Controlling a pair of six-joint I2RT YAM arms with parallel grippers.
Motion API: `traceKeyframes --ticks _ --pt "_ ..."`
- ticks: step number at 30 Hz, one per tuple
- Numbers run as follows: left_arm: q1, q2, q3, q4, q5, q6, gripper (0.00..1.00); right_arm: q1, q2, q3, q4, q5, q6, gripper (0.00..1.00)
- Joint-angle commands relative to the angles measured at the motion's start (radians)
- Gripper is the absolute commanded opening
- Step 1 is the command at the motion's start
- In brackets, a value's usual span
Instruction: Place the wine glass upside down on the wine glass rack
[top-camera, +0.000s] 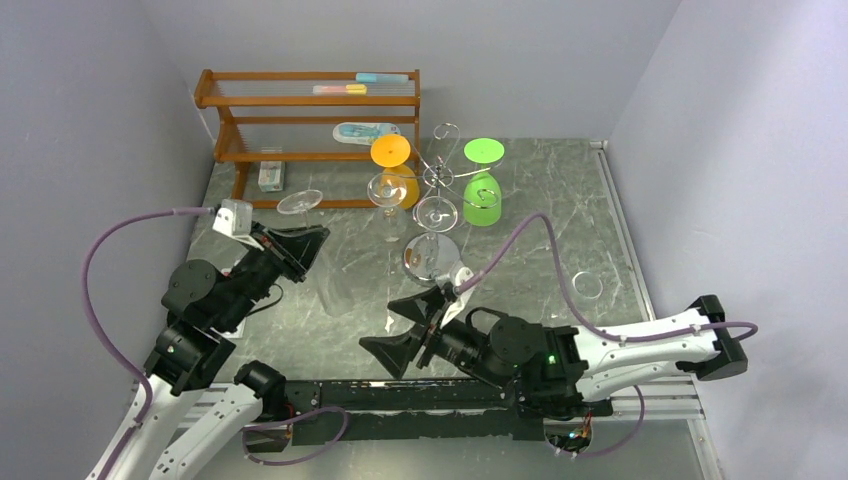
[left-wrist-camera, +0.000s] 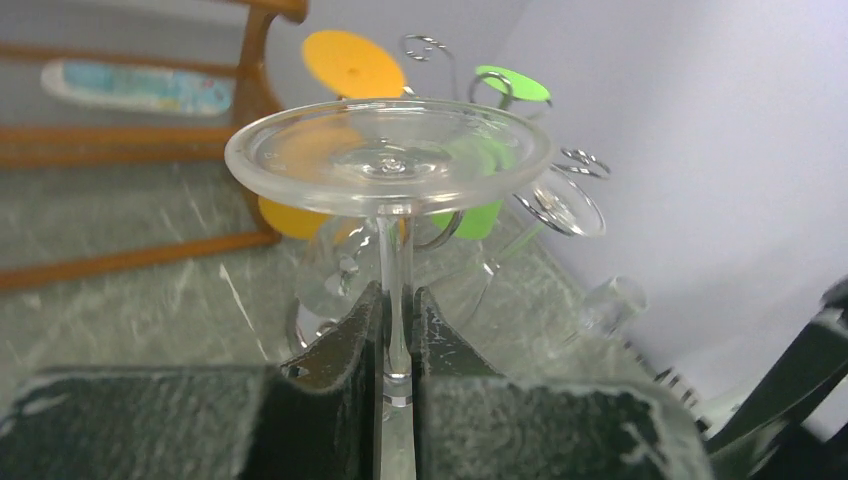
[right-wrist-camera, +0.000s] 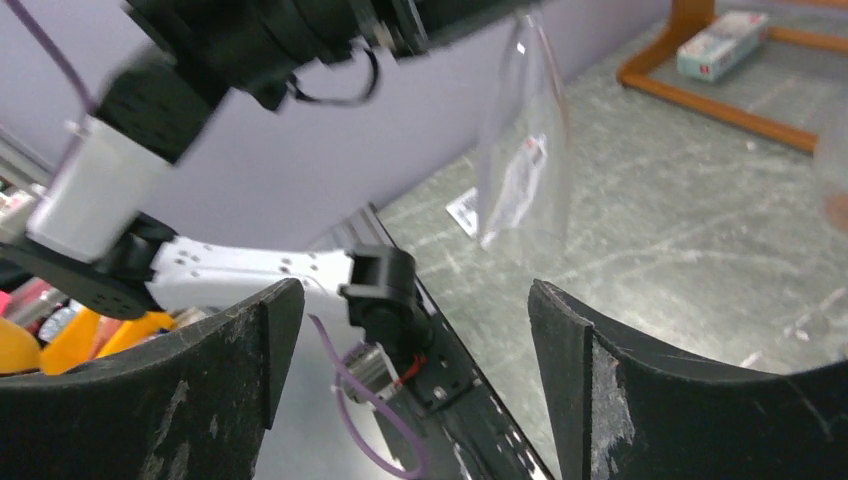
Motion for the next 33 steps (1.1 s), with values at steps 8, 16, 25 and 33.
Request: traceKeyframes --ticks 8,16,25,33 --pt "-0.004 0.028 0.055 0.238 0.328 0.462 0.05 -0.178 0.136 0.542 -0.376 -0.178 0.211 0.85" --pt "-0.004 0.063 0.078 0.288 0.376 0.514 0.05 -0.389 0.279 0.756 -0.5 -0.322 0.458 0.82" --pt "-0.004 0.072 0.032 0.38 0.391 0.485 0.05 -0.501 0.363 0.829 -0.487 -0.461 0.581 0.71" --pt "-0.004 0.057 0.007 0.37 0.364 0.513 0.05 -0.526 0.416 0.873 -0.488 -0.535 0.615 0.51"
